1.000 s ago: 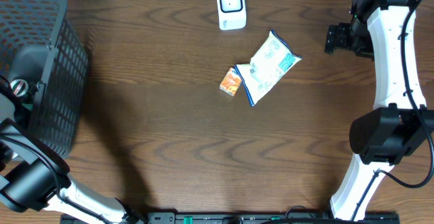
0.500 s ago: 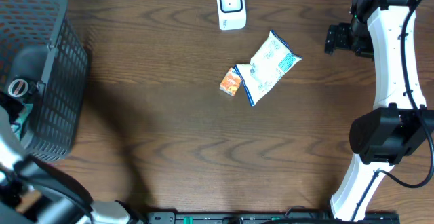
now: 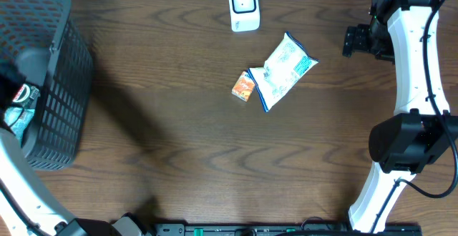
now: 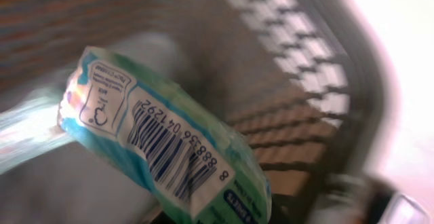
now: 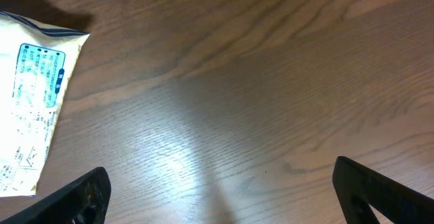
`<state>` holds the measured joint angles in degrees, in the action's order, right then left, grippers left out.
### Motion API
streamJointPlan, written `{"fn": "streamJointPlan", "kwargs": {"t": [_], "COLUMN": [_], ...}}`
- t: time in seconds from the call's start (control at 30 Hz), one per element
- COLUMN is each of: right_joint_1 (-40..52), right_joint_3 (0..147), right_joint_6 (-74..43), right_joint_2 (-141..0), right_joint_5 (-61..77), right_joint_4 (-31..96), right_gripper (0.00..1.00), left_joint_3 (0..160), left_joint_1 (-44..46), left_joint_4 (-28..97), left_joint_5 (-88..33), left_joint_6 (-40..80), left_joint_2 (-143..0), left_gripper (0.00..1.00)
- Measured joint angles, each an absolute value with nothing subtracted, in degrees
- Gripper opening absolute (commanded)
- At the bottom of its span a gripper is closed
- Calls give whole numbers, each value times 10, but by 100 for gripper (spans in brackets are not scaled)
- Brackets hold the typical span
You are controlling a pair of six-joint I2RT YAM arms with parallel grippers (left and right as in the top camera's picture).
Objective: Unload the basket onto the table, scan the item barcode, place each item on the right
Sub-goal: 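Reach the left gripper into the basket and grasp the green Kleenex pack, then carry the green pack out and set it below the orange pack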
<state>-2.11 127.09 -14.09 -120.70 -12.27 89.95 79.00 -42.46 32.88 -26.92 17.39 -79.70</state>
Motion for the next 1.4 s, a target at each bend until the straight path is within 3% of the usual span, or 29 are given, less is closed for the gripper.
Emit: {"fn": "streamJointPlan", "kwargs": {"t": [0.43, 0.8, 1.17, 1.4], "right_joint_1": [-21, -21, -21, -21], "right_joint_3": [1271, 1271, 1271, 1271], "right_joint_6": [-141, -141, -141, -141], "right_joint_2": [-1207, -1207, -1207, -1207], "right_joint_5": [-123, -123, -123, -123], "right_joint_4": [900, 900, 900, 900], "right_gripper": [99, 99, 99, 99], "left_joint_3": [790, 790, 790, 790], "left_joint_1": [-385, -366, -182, -45], "left_joint_4": [280, 268, 349, 432], "left_joint_5": [-428, -524, -583, -498], "left_joint_6": [178, 162, 63, 31], "left_joint_2": [-790, -684, -675, -703], "left_gripper": [8, 7, 8, 8]}}
